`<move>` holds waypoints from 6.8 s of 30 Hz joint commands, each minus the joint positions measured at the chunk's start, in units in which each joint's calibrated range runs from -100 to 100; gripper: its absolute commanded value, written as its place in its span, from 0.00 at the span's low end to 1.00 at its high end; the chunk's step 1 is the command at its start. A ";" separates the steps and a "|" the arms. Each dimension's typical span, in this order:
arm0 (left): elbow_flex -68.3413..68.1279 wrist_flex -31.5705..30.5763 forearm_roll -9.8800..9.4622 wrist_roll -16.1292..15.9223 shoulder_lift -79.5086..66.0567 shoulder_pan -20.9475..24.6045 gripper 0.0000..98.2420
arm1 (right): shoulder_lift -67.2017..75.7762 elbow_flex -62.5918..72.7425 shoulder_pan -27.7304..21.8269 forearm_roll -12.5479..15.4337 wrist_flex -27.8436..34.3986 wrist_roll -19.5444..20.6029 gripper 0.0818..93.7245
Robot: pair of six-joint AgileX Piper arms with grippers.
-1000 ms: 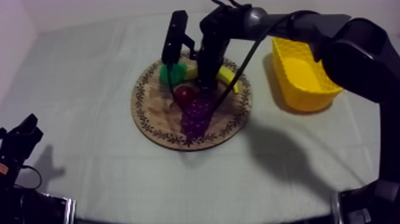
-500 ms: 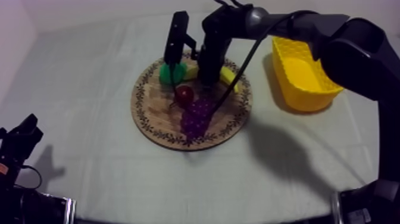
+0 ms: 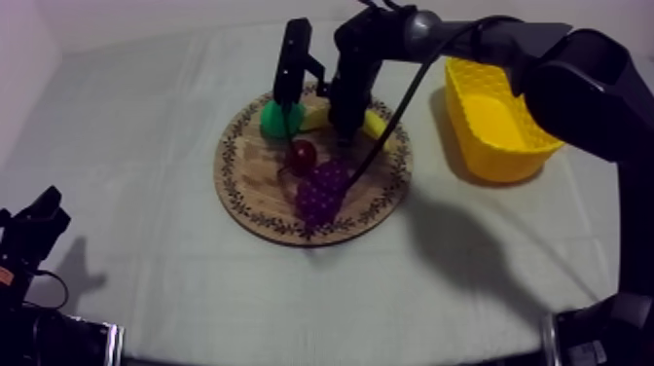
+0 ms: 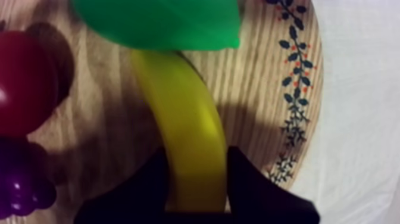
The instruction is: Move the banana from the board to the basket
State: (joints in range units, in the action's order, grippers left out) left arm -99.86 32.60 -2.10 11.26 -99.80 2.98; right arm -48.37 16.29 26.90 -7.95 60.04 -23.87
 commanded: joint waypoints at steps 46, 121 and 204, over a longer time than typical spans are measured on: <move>-0.03 -0.02 0.02 0.00 -0.03 0.03 0.00 | 25.11 -8.66 -2.83 0.27 0.77 1.54 0.05; -0.03 -0.02 0.02 0.00 -0.03 0.03 0.00 | 40.49 -38.02 -22.66 -0.09 -9.74 22.73 0.07; -0.03 -0.02 0.02 0.00 -0.03 0.03 0.00 | 46.06 -44.54 -21.46 -5.16 -20.43 28.56 0.06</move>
State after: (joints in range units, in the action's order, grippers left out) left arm -99.86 32.60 -2.10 11.26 -99.80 2.98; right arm -5.83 -27.43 5.09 -12.22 39.96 3.14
